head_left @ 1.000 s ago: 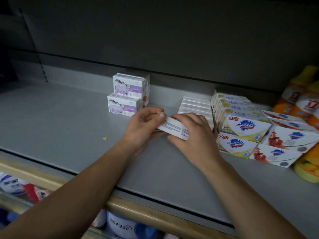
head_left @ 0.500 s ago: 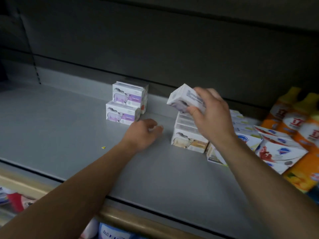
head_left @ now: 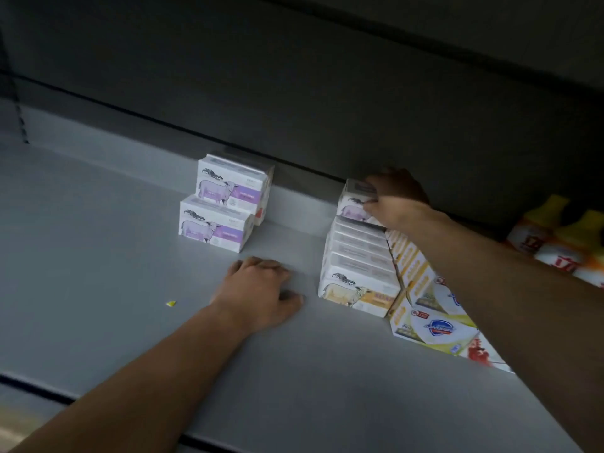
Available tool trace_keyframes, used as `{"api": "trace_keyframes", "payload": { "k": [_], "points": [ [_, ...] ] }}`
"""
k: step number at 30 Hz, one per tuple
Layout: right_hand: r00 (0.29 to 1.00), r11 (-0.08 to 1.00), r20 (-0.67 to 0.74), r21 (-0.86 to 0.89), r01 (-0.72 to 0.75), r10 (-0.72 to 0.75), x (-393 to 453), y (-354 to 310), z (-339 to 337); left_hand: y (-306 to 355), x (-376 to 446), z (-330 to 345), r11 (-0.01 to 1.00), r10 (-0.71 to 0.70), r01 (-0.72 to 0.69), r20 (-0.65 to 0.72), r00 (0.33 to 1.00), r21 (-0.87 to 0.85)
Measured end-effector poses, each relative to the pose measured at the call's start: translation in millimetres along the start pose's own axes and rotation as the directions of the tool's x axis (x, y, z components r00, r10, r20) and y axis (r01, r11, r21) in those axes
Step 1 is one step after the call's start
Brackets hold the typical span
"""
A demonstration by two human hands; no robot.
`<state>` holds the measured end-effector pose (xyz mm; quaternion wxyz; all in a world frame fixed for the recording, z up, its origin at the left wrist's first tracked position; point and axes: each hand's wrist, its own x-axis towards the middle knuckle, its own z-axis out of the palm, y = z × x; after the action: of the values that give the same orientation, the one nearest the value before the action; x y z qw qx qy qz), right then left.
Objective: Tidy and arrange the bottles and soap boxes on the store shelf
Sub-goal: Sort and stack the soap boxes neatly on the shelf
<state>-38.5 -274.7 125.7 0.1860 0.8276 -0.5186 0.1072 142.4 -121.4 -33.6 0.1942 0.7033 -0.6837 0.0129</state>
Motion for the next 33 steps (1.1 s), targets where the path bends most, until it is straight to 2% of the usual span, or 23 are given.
{"api": "trace_keyframes", "payload": {
  "k": [3,9,15,18,26,29,31,33],
  "points": [
    [0.997,0.995,0.057,-0.089,-0.039,0.044,7.4,-0.9,8.9,-1.2,0.8,0.6,0.999,-0.017,0.017,0.004,1.0,-0.036],
    [0.992,0.993,0.07,-0.061,-0.105,0.109,13.4,-7.3,18.3,0.2,0.0,-1.3,0.997,-0.026,0.027,0.014,1.0,-0.074],
    [0.964,0.999,0.263,0.008,-0.045,0.042,4.9,-9.9,18.8,2.0,-1.3,-3.5,0.997,-0.036,0.038,0.029,0.999,-0.072],
    [0.943,0.998,0.327,-0.017,-0.063,0.065,-5.2,-9.5,25.4,3.5,-2.3,-5.3,0.996,-0.039,0.041,0.032,0.999,-0.073],
    [0.921,0.989,0.361,-0.037,-0.142,0.146,-13.0,-19.1,26.2,3.4,-1.8,-8.4,0.995,-0.042,0.046,0.042,0.998,-0.089],
    [0.95,0.987,0.271,-0.01,-0.158,0.154,-25.0,-27.4,16.6,2.8,-1.9,-10.7,0.994,-0.043,0.048,0.046,0.998,-0.103],
    [0.988,0.985,0.099,0.109,-0.133,0.122,-41.5,-37.6,10.3,2.5,-1.4,-11.8,0.992,-0.044,0.048,0.035,0.998,-0.119],
    [0.995,0.959,-0.024,0.27,-0.085,0.095,-67.4,-52.4,11.7,2.1,-0.9,-13.2,0.988,-0.048,0.05,0.021,0.999,-0.146]
  ]
}}
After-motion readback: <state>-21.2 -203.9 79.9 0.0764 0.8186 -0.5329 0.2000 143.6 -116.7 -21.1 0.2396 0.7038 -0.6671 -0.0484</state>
